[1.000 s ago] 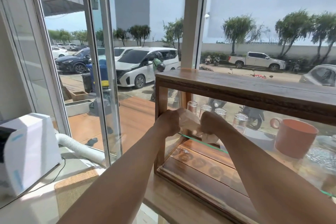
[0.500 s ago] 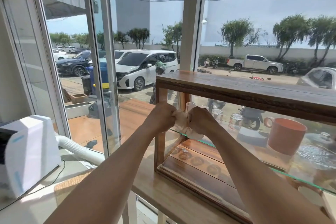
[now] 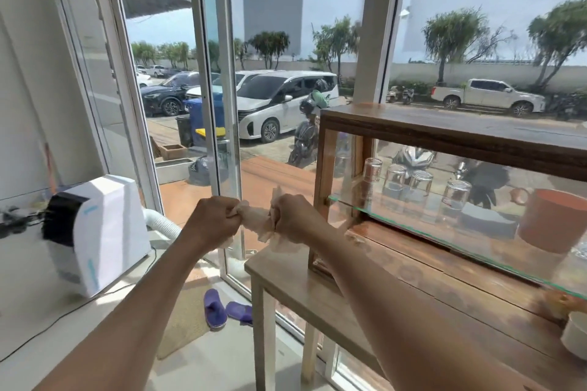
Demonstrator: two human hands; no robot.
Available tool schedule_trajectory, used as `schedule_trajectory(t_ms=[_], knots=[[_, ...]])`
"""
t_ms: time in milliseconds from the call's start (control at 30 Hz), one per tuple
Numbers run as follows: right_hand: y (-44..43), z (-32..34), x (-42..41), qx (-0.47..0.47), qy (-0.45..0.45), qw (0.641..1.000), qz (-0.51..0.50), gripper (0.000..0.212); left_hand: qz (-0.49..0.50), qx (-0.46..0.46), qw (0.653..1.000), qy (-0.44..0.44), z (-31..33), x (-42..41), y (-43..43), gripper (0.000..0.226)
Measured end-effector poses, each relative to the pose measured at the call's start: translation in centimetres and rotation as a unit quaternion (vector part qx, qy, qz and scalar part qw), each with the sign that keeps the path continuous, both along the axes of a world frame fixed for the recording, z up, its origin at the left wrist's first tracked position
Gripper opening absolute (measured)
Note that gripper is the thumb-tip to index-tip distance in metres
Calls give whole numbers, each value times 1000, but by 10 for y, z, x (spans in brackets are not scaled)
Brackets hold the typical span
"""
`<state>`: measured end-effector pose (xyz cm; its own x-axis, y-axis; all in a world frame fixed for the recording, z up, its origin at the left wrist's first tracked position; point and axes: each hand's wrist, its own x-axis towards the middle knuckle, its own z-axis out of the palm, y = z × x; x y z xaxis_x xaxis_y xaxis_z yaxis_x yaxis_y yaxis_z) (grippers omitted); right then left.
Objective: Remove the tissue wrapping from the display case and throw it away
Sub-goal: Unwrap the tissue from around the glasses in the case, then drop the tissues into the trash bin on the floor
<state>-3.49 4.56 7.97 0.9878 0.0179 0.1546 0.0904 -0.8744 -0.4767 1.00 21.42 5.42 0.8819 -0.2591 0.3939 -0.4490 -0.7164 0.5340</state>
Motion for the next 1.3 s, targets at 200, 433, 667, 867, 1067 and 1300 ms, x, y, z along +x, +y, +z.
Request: schedule_trajectory(t_ms=[200, 433, 667, 867, 1067, 1300], knots=[[62, -52, 18, -21, 49, 997, 63, 24, 72, -7, 996, 55, -42, -4, 61, 14], [108, -142, 56, -69, 121, 981, 133, 26, 149, -20, 976, 156, -125, -8, 98, 11], [129, -274, 87, -81, 261, 945, 178, 25, 215, -20, 925, 312, -246, -11, 107, 35], [122, -407, 102, -109, 352, 908, 197, 21, 291, -47, 860, 415, -373, -17, 107, 24], [119, -543, 107, -99, 398, 899, 153, 13, 356, -75, 795, 485, -520, -22, 96, 17], [121, -677, 113, -101, 430, 889, 124, 18, 353, -97, 756, 542, -654, -25, 85, 15]])
